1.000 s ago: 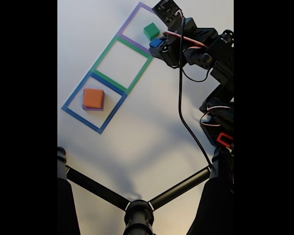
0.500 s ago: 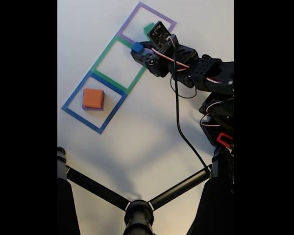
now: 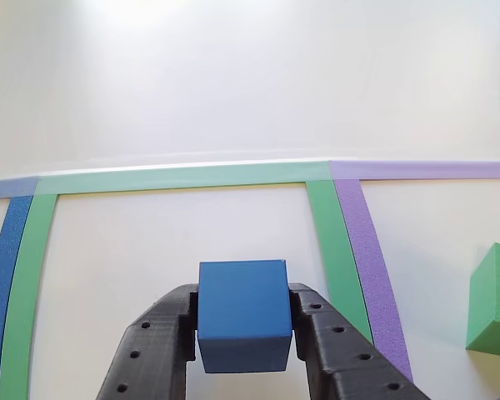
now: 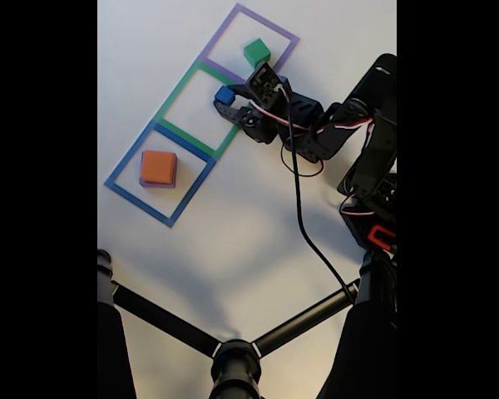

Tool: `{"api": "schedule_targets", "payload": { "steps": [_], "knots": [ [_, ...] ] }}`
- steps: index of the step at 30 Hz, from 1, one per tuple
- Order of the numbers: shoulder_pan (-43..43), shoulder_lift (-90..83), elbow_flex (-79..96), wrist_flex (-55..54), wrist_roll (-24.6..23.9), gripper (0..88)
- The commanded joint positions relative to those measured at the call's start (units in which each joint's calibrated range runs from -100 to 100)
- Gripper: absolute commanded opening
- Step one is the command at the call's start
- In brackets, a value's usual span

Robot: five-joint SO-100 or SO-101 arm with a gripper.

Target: Tower of hanoi

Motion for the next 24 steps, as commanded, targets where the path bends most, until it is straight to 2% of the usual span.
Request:
{"api": "schedule_targets", "payload": {
  "steps": [1, 6, 18, 21, 24],
  "knots": [
    [-0.4, 4.1, -5.0, -3.3, 0.0, 4.1],
    [-1.3, 6.4, -6.1, -3.4, 0.0, 5.2],
    [-2.0, 8.4, -6.4, -4.5, 0.0, 23.5],
    [-2.3, 6.1, -6.4, -4.3, 0.0, 30.4],
    [-2.4, 1.3, -6.4, -1.1, 0.0, 32.7]
  ]
}}
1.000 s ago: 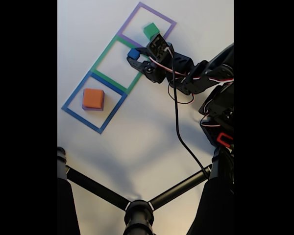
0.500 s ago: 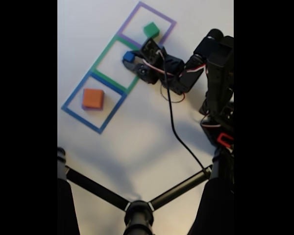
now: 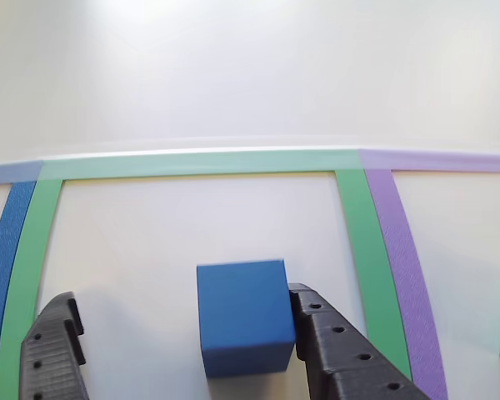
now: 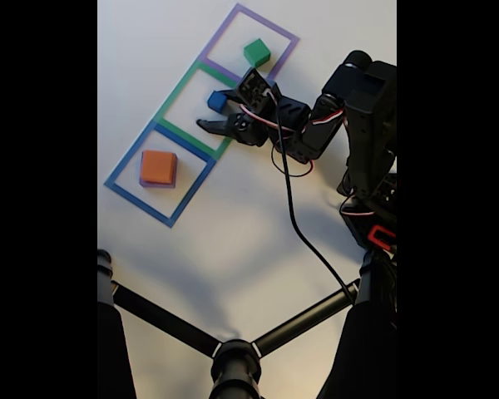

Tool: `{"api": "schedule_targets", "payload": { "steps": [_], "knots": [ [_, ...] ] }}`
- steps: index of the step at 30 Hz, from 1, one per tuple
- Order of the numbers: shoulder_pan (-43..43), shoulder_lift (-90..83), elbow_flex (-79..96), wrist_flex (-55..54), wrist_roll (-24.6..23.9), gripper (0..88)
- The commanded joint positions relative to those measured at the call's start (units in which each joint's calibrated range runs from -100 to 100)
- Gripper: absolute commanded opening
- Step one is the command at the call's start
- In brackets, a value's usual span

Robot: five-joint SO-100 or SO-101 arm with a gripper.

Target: Tower of hanoi

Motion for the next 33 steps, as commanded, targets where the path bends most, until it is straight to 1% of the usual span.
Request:
{"api": "schedule_targets", "payload": {
  "steps": [1, 4, 6, 8, 11, 15, 16, 20, 24, 28, 33],
  "knots": [
    [-0.8, -9.7, -1.0, 3.7, 0.4, 33.0],
    [-0.6, -17.6, -1.5, 10.6, 0.4, 34.2],
    [-0.3, -23.8, -2.4, 17.2, 0.4, 34.2],
    [0.1, -30.5, -3.8, 25.3, 0.4, 31.4],
    [1.4, -41.5, -6.0, 40.2, 0.4, 20.7],
    [4.7, -55.7, -10.4, 63.9, 0.4, 1.2],
    [5.9, -58.9, -10.9, 69.1, 0.4, 0.1],
    [11.6, -68.6, -17.2, 91.7, 0.4, 0.0],
    [19.4, -73.6, -26.3, 111.2, 0.4, 0.0],
    [27.6, -74.8, -36.2, 126.0, 0.4, 0.0],
    [34.7, -73.9, -46.4, 137.6, 0.4, 0.0]
  ]
}}
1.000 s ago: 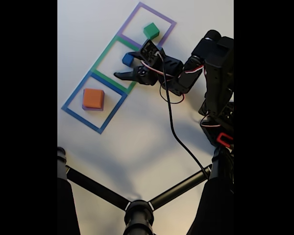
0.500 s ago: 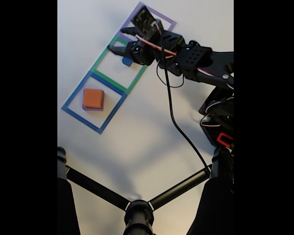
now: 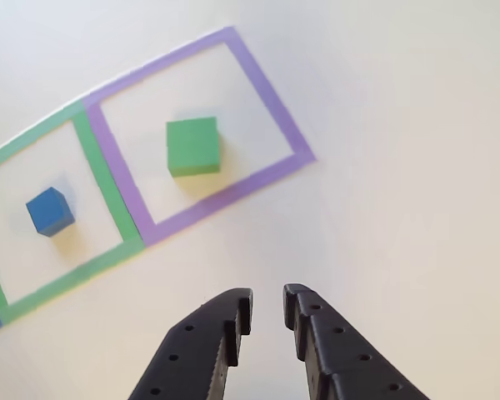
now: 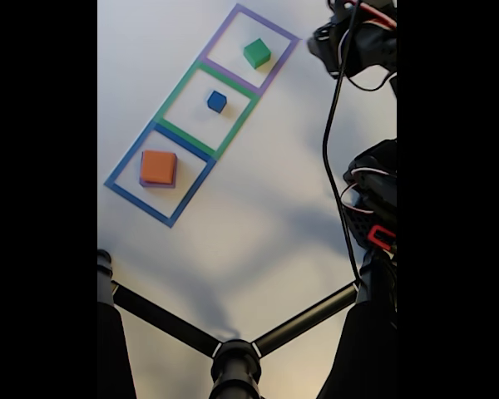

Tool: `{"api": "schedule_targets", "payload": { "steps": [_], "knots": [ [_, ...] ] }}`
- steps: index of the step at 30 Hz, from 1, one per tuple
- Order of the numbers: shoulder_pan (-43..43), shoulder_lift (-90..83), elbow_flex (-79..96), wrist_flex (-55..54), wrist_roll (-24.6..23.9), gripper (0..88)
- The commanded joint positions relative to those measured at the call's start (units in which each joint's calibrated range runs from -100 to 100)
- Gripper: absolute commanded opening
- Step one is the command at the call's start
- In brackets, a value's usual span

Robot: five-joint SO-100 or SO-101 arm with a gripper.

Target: Tower of hanoi

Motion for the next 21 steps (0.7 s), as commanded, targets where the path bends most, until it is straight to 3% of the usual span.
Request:
{"api": "schedule_targets", "payload": {
  "steps": [1, 7, 9, 10, 12, 14, 21],
  "knots": [
    [4.7, -1.0, -10.2, 8.5, 0.0, 0.0],
    [5.4, 0.8, -18.2, 16.4, 0.0, 0.6],
    [5.9, 1.0, -18.3, 16.3, 0.0, 4.9],
    [6.4, 1.2, -17.8, 15.7, 0.0, 11.3],
    [7.3, 1.2, -16.0, 12.6, 0.0, 26.7],
    [8.2, 0.7, -13.0, 9.5, 0.0, 32.6],
    [10.4, -2.6, 6.3, -10.6, 0.0, 31.6]
  ]
}}
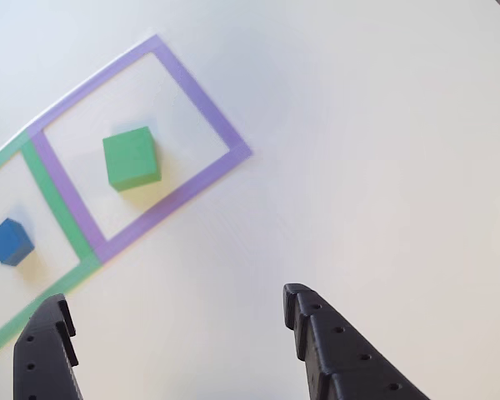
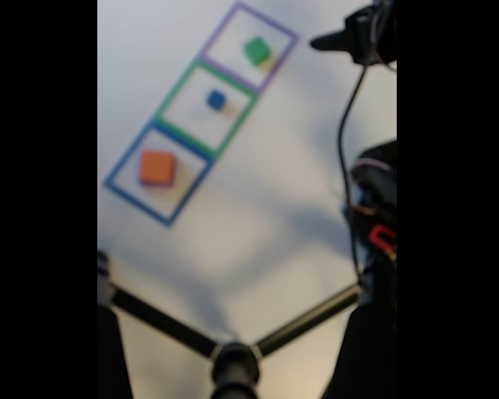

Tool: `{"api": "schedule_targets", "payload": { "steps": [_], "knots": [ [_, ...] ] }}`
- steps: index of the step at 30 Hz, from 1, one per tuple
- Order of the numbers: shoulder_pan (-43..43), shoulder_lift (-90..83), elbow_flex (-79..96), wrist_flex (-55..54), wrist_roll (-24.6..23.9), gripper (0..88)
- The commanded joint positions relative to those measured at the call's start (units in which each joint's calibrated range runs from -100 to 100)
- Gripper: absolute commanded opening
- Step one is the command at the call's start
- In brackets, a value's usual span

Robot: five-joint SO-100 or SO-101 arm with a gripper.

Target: Tower of hanoi

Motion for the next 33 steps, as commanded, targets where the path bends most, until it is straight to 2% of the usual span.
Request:
{"api": "schedule_targets", "payload": {
  "steps": [1, 8, 12, 15, 23, 27, 33],
  "knots": [
    [1.3, -2.7, 11.6, -16.1, 0.0, 32.7],
    [2.3, -2.8, 36.3, -46.4, 0.0, 37.5],
    [1.0, -0.1, 48.4, -65.9, 0.0, 38.2],
    [-1.0, 3.5, 53.4, -76.5, 0.0, 39.5],
    [-4.6, 20.8, 58.7, -102.3, 0.0, 42.9],
    [-5.5, 32.4, 56.7, -113.3, 0.0, 46.0],
    [-6.9, 49.4, 50.2, -126.5, 0.0, 45.5]
  ]
}}
